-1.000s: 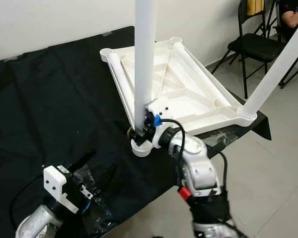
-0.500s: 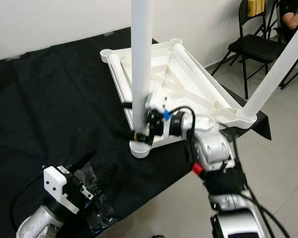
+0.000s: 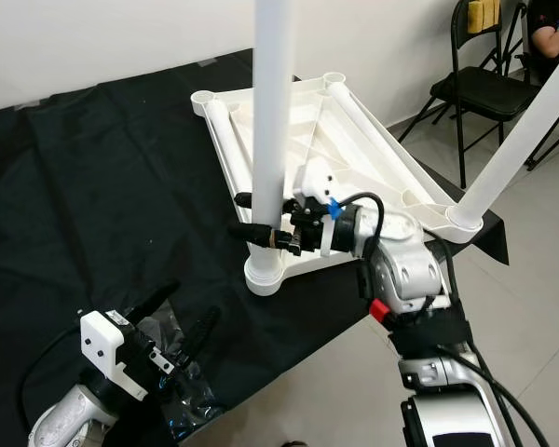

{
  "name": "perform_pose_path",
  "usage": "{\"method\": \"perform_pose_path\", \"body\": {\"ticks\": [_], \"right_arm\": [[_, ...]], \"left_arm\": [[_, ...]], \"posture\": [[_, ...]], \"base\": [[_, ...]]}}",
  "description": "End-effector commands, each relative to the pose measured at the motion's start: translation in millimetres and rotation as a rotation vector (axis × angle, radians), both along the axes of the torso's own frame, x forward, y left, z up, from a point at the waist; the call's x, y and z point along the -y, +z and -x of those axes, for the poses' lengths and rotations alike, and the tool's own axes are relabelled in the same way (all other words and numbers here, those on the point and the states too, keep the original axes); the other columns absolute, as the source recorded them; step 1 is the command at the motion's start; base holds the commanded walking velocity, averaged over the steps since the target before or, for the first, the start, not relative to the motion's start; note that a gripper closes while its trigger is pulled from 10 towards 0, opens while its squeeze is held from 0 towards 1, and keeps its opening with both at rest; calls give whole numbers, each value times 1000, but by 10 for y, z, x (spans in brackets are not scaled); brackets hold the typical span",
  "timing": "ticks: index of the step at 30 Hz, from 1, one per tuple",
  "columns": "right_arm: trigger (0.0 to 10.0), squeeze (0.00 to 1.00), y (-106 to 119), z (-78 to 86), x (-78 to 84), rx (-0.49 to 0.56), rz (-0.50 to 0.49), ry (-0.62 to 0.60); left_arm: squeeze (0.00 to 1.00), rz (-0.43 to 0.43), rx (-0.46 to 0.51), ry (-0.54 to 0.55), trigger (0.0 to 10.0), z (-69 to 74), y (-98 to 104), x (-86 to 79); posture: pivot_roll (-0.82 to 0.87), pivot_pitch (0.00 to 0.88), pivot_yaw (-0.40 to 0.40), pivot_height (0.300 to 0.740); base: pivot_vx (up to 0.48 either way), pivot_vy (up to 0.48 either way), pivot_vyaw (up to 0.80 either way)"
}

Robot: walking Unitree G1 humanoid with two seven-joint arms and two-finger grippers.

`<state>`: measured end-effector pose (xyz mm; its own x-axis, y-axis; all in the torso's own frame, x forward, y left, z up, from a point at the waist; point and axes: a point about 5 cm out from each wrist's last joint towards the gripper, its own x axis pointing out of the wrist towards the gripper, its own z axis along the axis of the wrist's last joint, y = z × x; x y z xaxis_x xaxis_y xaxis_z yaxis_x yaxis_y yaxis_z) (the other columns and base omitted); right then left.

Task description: Building children table

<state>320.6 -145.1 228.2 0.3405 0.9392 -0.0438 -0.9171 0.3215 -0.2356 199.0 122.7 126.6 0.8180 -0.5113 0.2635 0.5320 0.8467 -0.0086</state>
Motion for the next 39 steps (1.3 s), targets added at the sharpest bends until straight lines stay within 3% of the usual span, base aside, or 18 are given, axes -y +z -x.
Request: {"method": "perform_pose_path", "body": {"ticks": [1, 4, 5, 6, 8, 9, 10, 13, 21, 22, 23, 24, 25, 28, 31, 37, 38, 39], "right_arm": [[0, 0, -118, 41, -37, -19, 25, -16], [0, 0, -173, 59, -70, -25, 8, -50], [0, 0, -288, 62, -133, -66, -38, -156], [0, 0, -515, 53, -179, -120, -41, -372], [0, 0, -515, 53, -179, -120, -41, -372], [0, 0, -739, 55, -36, -145, -47, -805], [0, 0, -921, 197, -58, -174, -23, -961], [0, 0, -1018, 378, -223, -208, -19, -983], [0, 0, -961, 339, -323, -208, -46, -932], [8196, 0, -919, 296, -316, -196, -40, -924], [8196, 0, -919, 296, -316, -196, -40, -924], [10000, 231, -865, 265, -320, -183, -50, -893], [10000, 1000, -794, 241, -336, -167, -75, -870], [10000, 1000, -711, 209, -377, -159, -108, -799], [10000, 1000, -471, 191, -493, -117, -168, -543], [10000, 1000, -333, 196, -472, -64, -110, -344], [10000, 0, -278, 151, -401, -33, -49, -267], [10000, 0, -233, 102, -331, -13, 5, -215]], "left_arm": [[0, -13, -9, -1, 10000, 15, -15, -14], [0, -13, -9, -1, 10000, 16, -14, -13], [0, -13, -9, 0, 10000, 17, -12, -17], [0, -13, -9, 2, 10000, 19, -10, -27], [0, -13, -9, 2, 10000, 19, -10, -27], [0, -13, -9, 3, 10000, 19, -11, -38], [0, -14, -10, 2, 10000, 14, -11, -44], [0, -16, -11, 0, 10000, 7, -16, -55], [0, -19, -11, -3, 10000, -13, -21, -49], [0, -20, -11, -3, 10000, -19, -21, -48], [0, -20, -11, -3, 10000, -19, -21, -48], [0, -19, -10, -2, 10000, -24, -21, -48], [0, -19, -9, 0, 10000, -27, -20, -49], [0, -18, -8, 1, 10000, -30, -18, -48], [0, -15, -8, 2, 10000, -37, -15, -43], [0, -14, -9, -2, 10000, -40, -15, -37], [0, -13, -8, -1, 10000, -43, -14, -32], [0, -12, -7, 1, 10000, -44, -14, -28]], "posture": [[67, 165, -34, 740], [67, 167, -37, 740], [67, 169, -40, 740], [55, 170, -38, 740], [55, 170, -38, 740], [47, 167, -30, 740], [54, 166, -32, 740], [48, 165, -27, 740], [49, 153, -23, 740], [46, 155, -25, 740], [46, 155, -25, 740], [45, 157, -26, 740], [45, 157, -26, 740], [45, 159, -25, 740], [43, 159, -20, 740], [44, 160, -25, 740], [48, 161, -27, 740], [50, 161, -28, 740]], "base": [[0, 0, 0], [0, 0, 0], [0, 0, 0], [0, 0, 0], [0, 0, 0], [0, 0, 0], [0, 0, 0], [0, 0, 0], [0, 0, 0], [0, 0, 0], [0, 0, 0], [0, 0, 0], [0, 0, 0], [0, 0, 0], [0, 0, 0], [0, 0, 0], [0, 0, 0], [0, 0, 0]]}}
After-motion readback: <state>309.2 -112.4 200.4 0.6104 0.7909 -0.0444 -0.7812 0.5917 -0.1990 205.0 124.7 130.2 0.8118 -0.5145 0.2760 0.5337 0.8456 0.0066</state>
